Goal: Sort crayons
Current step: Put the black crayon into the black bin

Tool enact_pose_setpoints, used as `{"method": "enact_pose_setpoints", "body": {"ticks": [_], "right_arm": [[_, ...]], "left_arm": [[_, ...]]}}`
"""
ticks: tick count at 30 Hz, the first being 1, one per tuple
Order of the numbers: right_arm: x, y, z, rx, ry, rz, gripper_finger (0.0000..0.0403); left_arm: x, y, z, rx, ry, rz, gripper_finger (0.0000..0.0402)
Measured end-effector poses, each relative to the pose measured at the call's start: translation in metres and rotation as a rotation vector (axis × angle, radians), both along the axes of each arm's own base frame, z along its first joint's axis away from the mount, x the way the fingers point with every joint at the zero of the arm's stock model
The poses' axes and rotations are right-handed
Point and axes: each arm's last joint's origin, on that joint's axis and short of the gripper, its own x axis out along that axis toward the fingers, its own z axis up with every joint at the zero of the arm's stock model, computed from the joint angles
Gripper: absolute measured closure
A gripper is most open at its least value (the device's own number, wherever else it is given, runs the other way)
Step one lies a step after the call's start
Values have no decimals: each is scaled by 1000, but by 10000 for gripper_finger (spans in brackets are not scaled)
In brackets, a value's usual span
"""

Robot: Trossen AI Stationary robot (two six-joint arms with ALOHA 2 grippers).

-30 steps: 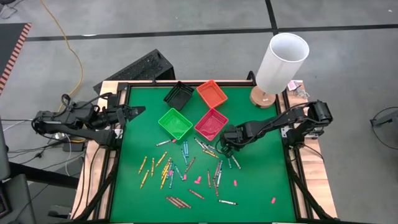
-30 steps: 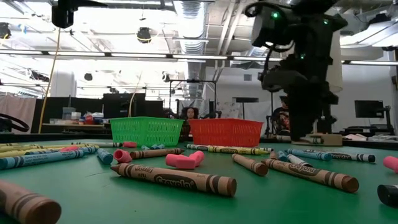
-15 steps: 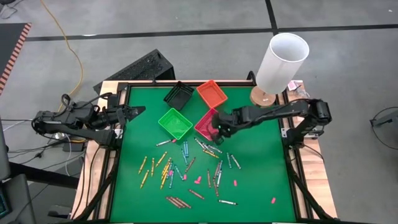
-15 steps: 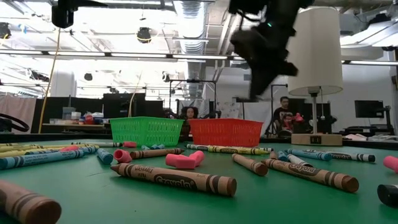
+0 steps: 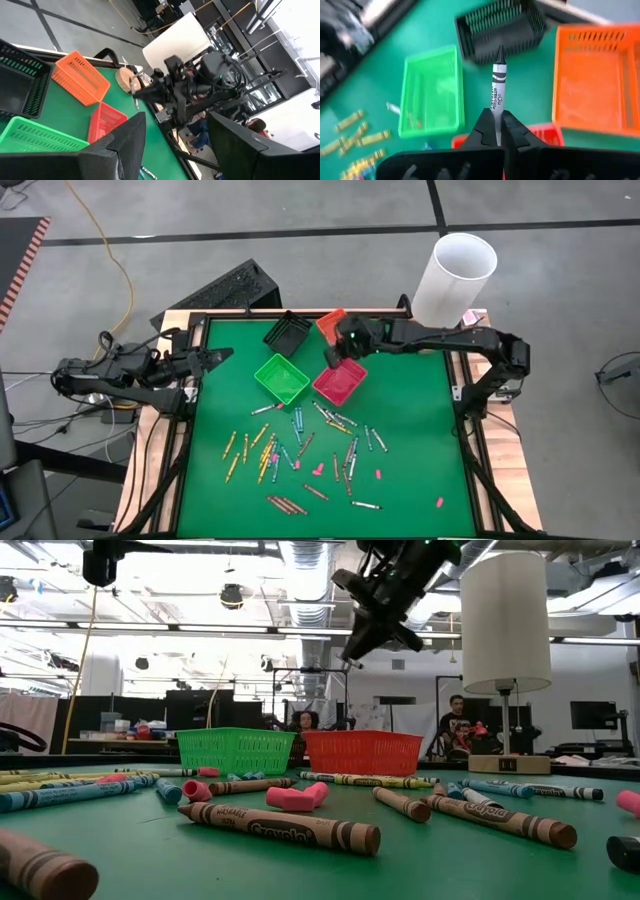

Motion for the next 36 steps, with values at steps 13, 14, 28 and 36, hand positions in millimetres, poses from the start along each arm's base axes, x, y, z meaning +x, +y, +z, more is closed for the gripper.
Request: {"method": "enact_pose_setpoints", "body": {"ticks": [13, 14, 28, 36], "right_arm": [[30, -43, -7, 8, -128, -4, 401], [37, -45, -8, 6, -126, 2, 401], [117, -87, -24, -37, -11, 112, 401], [146, -99, -55, -29, 17, 115, 401]], "left_arm": [[-1, 2, 0, 6, 4, 62, 202], [-1, 2, 0, 6, 5, 63, 202], [-1, 2, 0, 4, 6, 94, 202], [-2, 4, -1, 8, 11, 156, 202]]}}
